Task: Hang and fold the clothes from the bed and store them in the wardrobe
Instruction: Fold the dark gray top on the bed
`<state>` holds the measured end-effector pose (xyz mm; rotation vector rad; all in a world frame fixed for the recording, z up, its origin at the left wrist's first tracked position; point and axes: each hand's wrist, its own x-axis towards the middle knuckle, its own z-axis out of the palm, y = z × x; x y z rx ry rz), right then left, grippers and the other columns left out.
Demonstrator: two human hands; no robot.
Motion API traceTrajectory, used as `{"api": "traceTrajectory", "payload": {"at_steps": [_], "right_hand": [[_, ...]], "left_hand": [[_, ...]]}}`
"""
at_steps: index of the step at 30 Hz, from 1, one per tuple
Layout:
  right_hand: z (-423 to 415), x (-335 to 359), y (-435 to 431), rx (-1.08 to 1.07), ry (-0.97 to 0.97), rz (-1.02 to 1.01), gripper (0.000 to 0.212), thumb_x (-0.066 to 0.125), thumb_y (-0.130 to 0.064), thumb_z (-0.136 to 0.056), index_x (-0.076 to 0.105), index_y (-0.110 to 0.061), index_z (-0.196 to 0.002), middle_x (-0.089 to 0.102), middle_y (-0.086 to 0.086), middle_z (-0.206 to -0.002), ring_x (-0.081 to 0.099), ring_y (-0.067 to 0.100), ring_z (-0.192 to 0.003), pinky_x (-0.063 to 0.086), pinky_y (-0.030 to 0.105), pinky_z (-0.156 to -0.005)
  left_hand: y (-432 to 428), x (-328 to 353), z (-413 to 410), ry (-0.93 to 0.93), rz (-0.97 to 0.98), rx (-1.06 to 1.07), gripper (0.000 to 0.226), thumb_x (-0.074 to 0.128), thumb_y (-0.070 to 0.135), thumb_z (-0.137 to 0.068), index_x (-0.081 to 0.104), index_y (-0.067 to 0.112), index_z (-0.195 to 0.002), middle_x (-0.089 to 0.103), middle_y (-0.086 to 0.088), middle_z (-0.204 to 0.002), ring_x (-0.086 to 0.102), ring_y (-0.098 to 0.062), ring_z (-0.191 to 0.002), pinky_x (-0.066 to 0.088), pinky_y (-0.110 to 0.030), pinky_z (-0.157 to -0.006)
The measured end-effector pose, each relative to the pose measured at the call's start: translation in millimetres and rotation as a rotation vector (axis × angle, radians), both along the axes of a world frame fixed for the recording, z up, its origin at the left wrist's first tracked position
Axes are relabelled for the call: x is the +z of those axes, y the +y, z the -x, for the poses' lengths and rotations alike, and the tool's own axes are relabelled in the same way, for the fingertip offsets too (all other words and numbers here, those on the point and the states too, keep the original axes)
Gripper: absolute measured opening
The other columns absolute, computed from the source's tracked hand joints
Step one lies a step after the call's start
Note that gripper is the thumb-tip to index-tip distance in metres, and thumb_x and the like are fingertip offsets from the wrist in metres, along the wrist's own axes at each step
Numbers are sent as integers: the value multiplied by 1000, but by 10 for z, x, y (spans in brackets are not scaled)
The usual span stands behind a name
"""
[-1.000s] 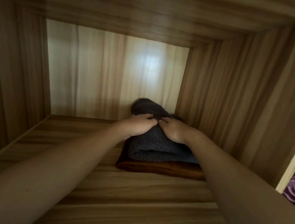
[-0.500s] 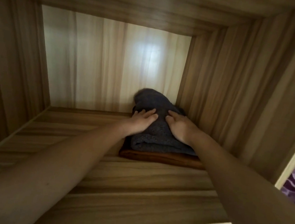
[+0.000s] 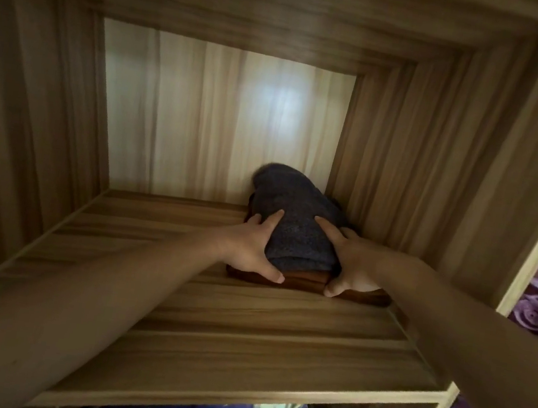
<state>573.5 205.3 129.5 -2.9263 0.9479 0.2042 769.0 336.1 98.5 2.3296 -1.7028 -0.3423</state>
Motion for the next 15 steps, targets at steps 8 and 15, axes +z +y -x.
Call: {"api": "traceTrajectory", "payload": {"at_steps": [8, 15], "right_hand": [[135, -45, 121, 24, -49, 104, 131, 81, -36, -81, -30, -42, -151, 14, 14, -164, 44, 34, -135, 45, 42, -107], [539, 106, 522, 194, -227, 135, 84, 60, -62, -86, 20, -40, -157, 28, 6, -156, 40, 32, -135, 44, 45, -106]], "left_hand": [[276, 14, 163, -8, 28, 67, 131, 77, 63, -75, -22, 29, -156, 9, -6, -167, 23, -26, -150, 26, -39, -121], [1148, 161, 746, -29, 4, 145, 67, 67, 46, -91, 41, 26, -150, 51, 2, -147, 50, -21, -130, 37, -35, -114]]}}
